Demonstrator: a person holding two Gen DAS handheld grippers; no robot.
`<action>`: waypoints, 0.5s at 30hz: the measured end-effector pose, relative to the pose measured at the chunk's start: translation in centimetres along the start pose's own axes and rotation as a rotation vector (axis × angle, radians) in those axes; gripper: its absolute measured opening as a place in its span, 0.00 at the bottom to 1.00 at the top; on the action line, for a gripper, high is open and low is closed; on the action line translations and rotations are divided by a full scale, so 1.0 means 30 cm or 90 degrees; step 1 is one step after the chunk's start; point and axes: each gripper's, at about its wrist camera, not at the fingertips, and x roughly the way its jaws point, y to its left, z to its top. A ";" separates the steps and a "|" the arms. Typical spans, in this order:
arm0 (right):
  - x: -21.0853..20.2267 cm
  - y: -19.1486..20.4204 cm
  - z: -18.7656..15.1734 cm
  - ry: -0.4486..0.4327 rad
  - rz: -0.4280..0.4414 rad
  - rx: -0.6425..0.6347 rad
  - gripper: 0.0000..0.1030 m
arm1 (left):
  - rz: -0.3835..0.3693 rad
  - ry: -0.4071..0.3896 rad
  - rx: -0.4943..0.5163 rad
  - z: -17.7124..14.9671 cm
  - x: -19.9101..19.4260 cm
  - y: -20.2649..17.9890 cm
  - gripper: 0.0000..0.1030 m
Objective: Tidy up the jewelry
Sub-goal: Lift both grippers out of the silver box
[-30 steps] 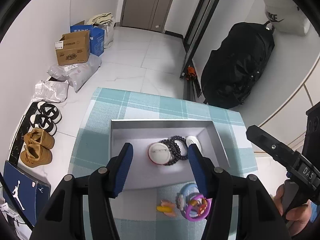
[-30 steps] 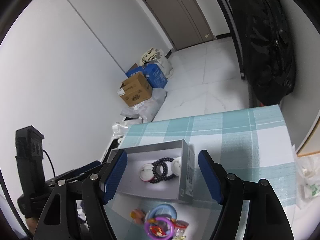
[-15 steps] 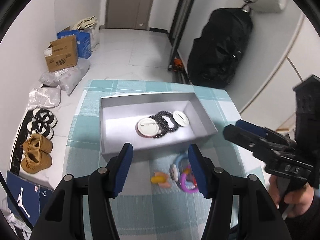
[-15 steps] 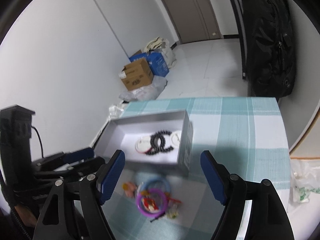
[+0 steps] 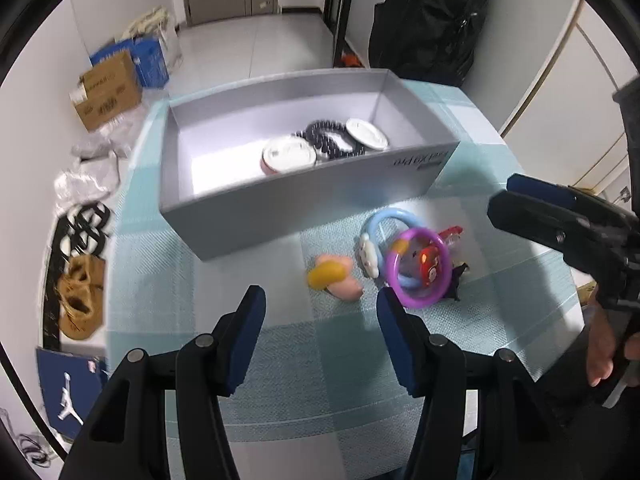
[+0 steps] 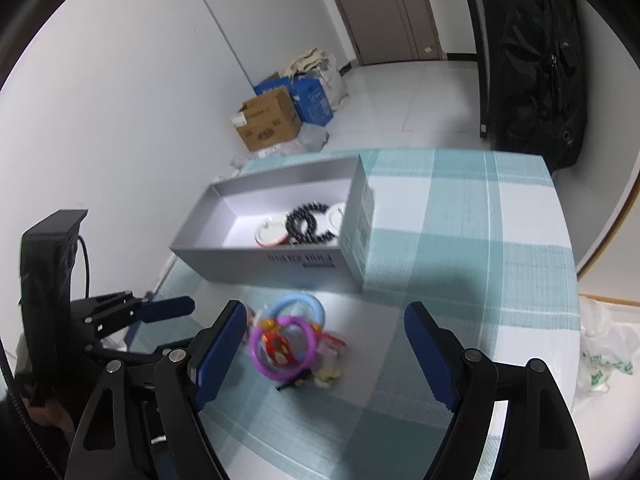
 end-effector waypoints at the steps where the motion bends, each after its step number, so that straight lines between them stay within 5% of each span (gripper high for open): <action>1: 0.004 -0.005 -0.004 0.003 -0.003 -0.001 0.79 | -0.009 -0.003 -0.008 0.002 0.001 0.008 0.51; 15: -0.026 -0.060 -0.009 0.001 -0.009 0.024 0.79 | -0.059 -0.006 -0.079 0.017 0.041 0.054 0.50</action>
